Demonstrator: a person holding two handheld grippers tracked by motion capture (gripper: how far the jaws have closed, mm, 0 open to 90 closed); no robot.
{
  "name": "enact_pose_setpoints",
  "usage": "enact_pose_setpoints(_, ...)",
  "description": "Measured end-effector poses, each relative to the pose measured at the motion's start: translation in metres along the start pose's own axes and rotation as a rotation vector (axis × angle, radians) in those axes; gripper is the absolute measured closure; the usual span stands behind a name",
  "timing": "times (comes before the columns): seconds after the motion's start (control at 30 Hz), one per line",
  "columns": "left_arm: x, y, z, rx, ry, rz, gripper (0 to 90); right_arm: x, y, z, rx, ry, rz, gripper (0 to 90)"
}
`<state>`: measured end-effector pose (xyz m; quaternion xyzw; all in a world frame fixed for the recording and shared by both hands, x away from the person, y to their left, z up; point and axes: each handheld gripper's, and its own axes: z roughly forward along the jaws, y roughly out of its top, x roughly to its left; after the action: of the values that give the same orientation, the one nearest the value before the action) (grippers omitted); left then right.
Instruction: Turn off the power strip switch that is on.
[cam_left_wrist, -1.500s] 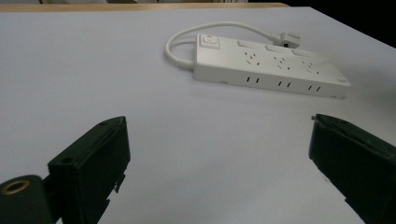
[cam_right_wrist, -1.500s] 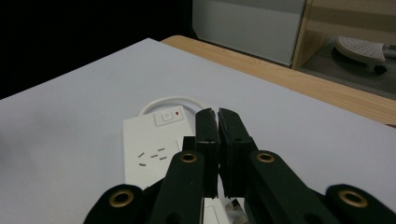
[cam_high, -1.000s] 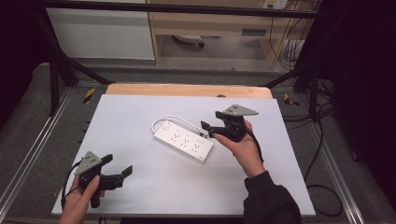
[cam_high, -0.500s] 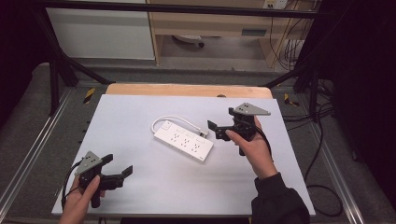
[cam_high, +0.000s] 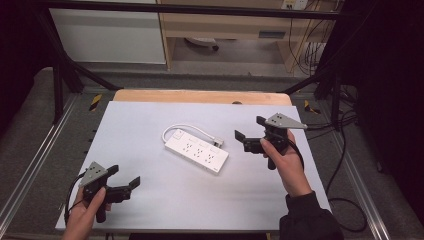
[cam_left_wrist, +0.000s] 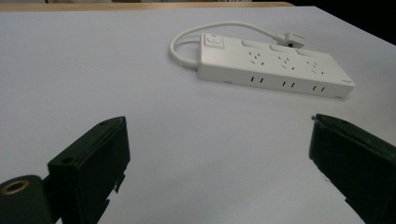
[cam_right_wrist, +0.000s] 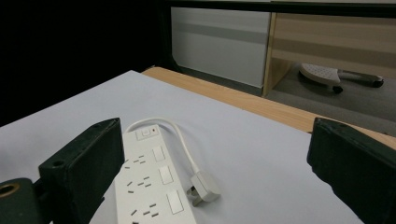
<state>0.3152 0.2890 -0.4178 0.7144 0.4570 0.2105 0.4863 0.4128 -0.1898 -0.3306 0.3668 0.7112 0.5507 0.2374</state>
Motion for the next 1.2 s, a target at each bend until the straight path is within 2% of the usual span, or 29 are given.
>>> enact_pose_setpoints(0.1, 0.000, 0.000, 0.000, 0.000, 0.005, 0.002, 5.3, -0.002, -0.001, -0.007, -0.006, -0.009, -0.001, 6.4)
enact_pose_setpoints(0.23, 0.002, 0.000, -0.001, 0.003, 0.015, 0.002, 5.3, -0.006, -0.005, -0.020, -0.001, -0.051, -0.029, 7.8)
enact_pose_setpoints(0.37, 0.002, 0.000, -0.002, -0.003, 0.013, -0.003, 5.3, -0.010, -0.012, -0.036, -0.036, -0.054, -0.012, 7.5)
enact_pose_setpoints(0.57, 0.002, 0.001, -0.003, -0.005, 0.008, 0.001, 5.3, -0.014, -0.024, -0.050, -0.055, -0.069, -0.021, 6.3)
enact_pose_setpoints(0.83, 0.002, 0.001, -0.003, -0.008, 0.007, 0.002, 5.3, -0.020, -0.038, -0.061, -0.065, -0.091, 0.004, 6.9)
enact_pose_setpoints(0.97, 0.001, 0.001, -0.003, -0.011, 0.010, 0.003, 5.3, -0.023, -0.051, -0.065, -0.038, -0.093, 0.003, 5.3)
enact_pose_setpoints(1.2, 0.001, 0.001, -0.003, -0.007, 0.004, 0.004, 5.2, -0.029, -0.072, -0.069, -0.032, -0.129, 0.012, 5.0)
